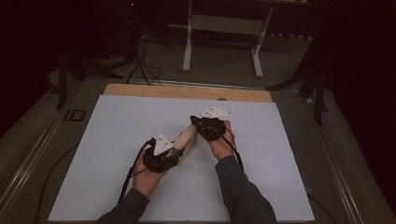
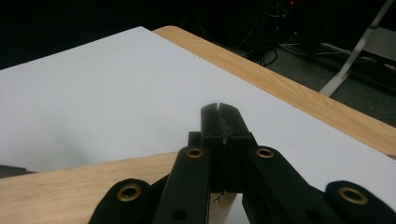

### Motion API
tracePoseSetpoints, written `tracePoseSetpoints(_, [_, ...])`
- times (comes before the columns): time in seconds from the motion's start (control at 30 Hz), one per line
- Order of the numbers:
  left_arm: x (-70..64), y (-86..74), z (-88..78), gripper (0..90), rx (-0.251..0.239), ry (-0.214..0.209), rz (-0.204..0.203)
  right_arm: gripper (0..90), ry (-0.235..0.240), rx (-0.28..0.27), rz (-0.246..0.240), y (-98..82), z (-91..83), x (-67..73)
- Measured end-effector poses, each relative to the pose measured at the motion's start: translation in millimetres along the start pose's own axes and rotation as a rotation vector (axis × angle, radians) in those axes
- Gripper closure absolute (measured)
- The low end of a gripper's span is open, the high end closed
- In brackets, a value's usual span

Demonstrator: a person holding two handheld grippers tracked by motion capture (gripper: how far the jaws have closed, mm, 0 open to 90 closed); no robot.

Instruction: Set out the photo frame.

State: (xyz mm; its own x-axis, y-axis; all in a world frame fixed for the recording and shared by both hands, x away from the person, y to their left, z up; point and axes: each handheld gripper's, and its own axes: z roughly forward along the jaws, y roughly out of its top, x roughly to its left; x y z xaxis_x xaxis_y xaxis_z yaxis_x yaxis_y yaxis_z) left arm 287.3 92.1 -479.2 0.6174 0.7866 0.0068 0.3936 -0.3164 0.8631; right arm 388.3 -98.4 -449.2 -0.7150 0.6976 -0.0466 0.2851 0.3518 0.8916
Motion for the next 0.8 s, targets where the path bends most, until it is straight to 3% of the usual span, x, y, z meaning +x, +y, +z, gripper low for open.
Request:
tracePoseSetpoints(0.3, [-2.8, -1.9, 0.0, 59.9, -0.01, 0.008, 0.0, 89.8, 0.001, 0.017, 0.003, 2.0, 10.1, 0.0])
tracePoseSetpoints(0.63, [-4.8, -4.0, 4.5, 58.0, 0.013, -0.003, 0.002, 89.7, -0.007, 0.039, 0.003, 2.5, 17.1, -0.9])
tracePoseSetpoints(0.8, [-0.5, -3.9, 3.2, 58.2, 0.019, 0.023, -0.001, 89.7, -0.014, 0.048, -0.014, 2.2, 14.3, -2.5])
